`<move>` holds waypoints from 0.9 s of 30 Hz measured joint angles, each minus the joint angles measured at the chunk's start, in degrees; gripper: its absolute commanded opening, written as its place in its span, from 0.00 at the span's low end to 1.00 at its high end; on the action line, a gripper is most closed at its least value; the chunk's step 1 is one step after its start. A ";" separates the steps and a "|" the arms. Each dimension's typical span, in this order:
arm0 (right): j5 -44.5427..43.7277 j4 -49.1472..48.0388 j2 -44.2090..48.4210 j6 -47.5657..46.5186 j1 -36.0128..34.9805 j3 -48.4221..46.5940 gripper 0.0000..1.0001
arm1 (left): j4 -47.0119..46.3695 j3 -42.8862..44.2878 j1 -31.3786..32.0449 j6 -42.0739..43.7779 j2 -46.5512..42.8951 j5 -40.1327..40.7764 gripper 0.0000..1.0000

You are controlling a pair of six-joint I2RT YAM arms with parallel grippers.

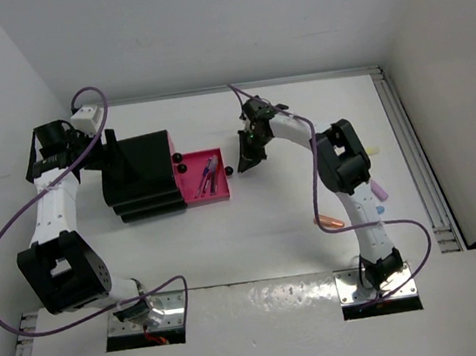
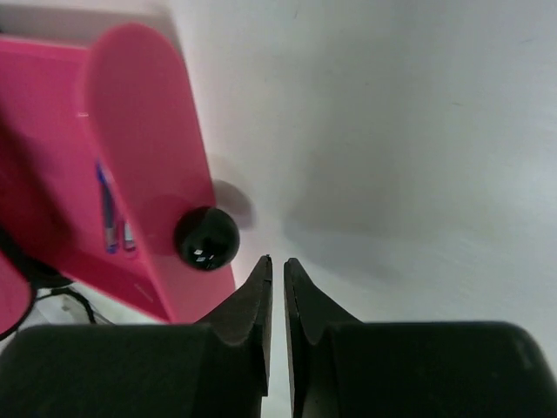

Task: Sort the stationery into containers
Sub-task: Close the drawer in the storage box.

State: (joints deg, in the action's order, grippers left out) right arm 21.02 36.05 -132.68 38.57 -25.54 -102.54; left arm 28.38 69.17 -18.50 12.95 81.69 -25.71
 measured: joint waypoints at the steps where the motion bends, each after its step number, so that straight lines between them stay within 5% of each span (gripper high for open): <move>1: 0.13 0.00 -0.85 -0.04 -0.48 -0.17 0.09 | 0.00 0.00 0.00 0.00 0.00 0.00 0.79; 27: 6.51 -4.72 -4.37 7.13 -8.98 -3.96 0.15 | -0.48 -0.44 -0.09 -0.20 -0.20 -0.04 0.78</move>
State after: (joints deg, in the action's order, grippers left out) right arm 27.53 31.33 -137.05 45.69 -34.52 -106.50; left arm 27.90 68.73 -18.59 12.75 81.49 -25.76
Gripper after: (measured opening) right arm 0.149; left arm 0.786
